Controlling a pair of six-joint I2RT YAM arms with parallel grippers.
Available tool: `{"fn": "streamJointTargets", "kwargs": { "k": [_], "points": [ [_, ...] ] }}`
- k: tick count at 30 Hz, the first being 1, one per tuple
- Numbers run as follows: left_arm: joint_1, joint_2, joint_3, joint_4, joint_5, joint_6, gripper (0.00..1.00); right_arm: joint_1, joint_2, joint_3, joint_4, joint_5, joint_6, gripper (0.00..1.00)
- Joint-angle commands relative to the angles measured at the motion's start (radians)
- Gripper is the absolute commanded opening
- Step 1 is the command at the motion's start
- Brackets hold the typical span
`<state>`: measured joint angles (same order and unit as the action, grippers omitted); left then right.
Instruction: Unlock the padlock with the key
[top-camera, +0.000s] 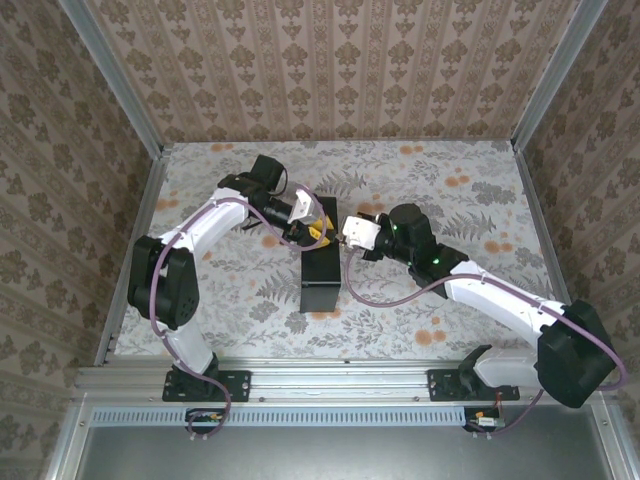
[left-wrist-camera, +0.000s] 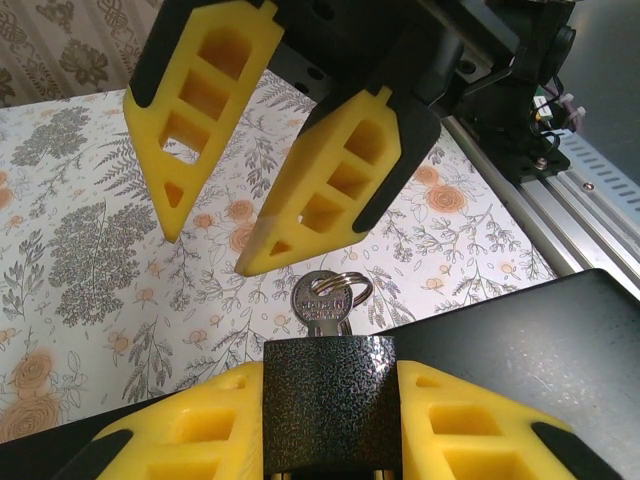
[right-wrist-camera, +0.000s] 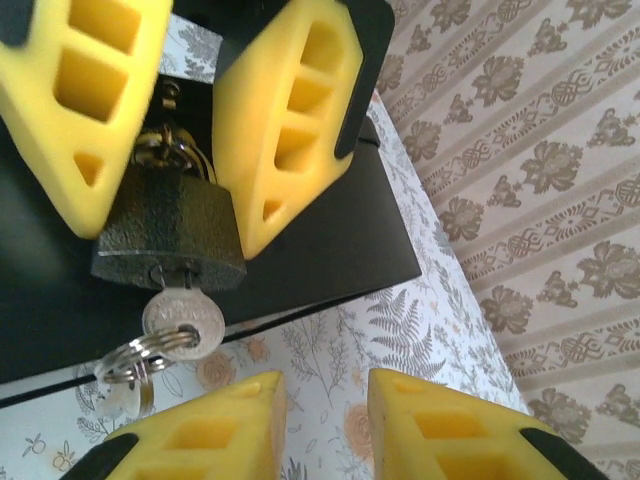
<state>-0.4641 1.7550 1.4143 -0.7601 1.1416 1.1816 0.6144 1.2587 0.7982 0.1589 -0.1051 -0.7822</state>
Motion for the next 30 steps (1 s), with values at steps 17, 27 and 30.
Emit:
{"fn": "streamJointTargets", "kwargs": {
  "k": [17, 27, 30],
  "points": [
    [0.003, -0.006, 0.048, -0.004, 0.098, 0.015, 0.09, 0.010, -0.034, 0.009, -0.034, -0.015, -0.010, 0.27],
    [0.002, -0.005, 0.051, 0.005, 0.101, 0.008, 0.09, 0.014, -0.027, 0.007, -0.070, -0.020, -0.014, 0.29],
    [0.003, -0.005, 0.051, 0.005, 0.103, 0.006, 0.09, 0.019, -0.035, 0.008, -0.051, -0.041, 0.010, 0.28]
  ]
}}
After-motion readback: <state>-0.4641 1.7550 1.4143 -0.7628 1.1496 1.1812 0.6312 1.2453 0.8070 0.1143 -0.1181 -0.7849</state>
